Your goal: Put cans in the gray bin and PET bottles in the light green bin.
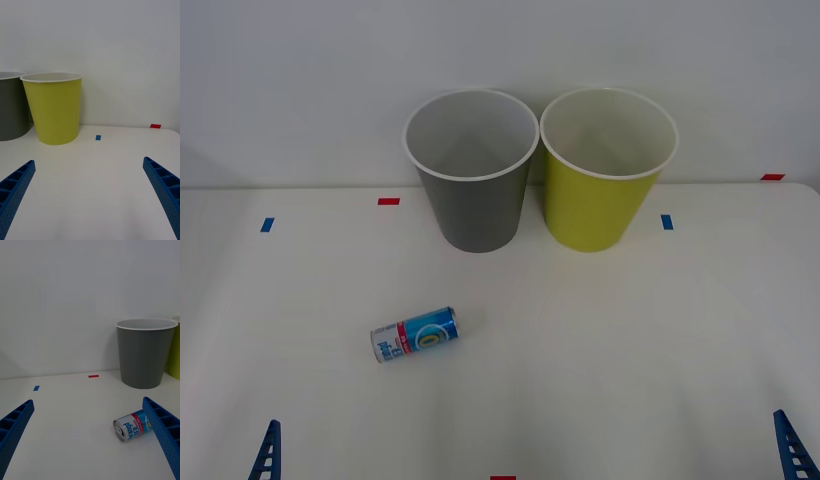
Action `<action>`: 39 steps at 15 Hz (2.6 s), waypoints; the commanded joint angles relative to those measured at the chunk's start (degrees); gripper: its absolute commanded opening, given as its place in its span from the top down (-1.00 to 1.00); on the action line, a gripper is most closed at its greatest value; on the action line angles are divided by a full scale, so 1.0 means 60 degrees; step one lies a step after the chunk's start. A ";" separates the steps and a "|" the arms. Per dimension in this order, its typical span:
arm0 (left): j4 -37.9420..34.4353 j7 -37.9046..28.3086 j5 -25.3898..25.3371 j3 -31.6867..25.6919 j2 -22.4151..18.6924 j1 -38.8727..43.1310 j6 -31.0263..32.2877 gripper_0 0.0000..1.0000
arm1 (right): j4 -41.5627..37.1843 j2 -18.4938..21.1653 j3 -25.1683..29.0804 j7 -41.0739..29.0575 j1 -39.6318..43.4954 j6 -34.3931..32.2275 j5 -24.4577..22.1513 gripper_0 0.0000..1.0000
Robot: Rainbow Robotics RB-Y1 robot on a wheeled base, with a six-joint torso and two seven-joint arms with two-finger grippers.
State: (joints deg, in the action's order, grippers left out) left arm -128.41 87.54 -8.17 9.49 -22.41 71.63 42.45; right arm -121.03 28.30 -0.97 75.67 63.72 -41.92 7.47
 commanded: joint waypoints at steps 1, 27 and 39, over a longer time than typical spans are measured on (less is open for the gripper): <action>0.0000 0.0000 0.0000 0.0000 0.0000 0.0000 0.0000 -1.00 | 0.0000 0.0000 0.0000 0.0000 0.0000 0.0000 0.0000 -1.00; 0.0264 0.0176 -0.0850 0.0674 -0.4175 -0.3706 -0.3472 -1.00 | 0.0000 0.0000 0.0000 0.0000 0.0000 0.0000 0.0000 -1.00; -0.0439 0.0249 -0.1025 0.2065 -0.6094 -0.7310 -0.8144 -1.00 | 0.0000 0.0000 0.0000 0.0000 0.0000 0.0000 0.0000 -1.00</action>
State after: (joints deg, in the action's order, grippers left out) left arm -129.58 88.80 -14.56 20.75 -57.52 29.72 -2.91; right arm -121.03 28.30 -0.97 75.67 63.72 -41.92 7.47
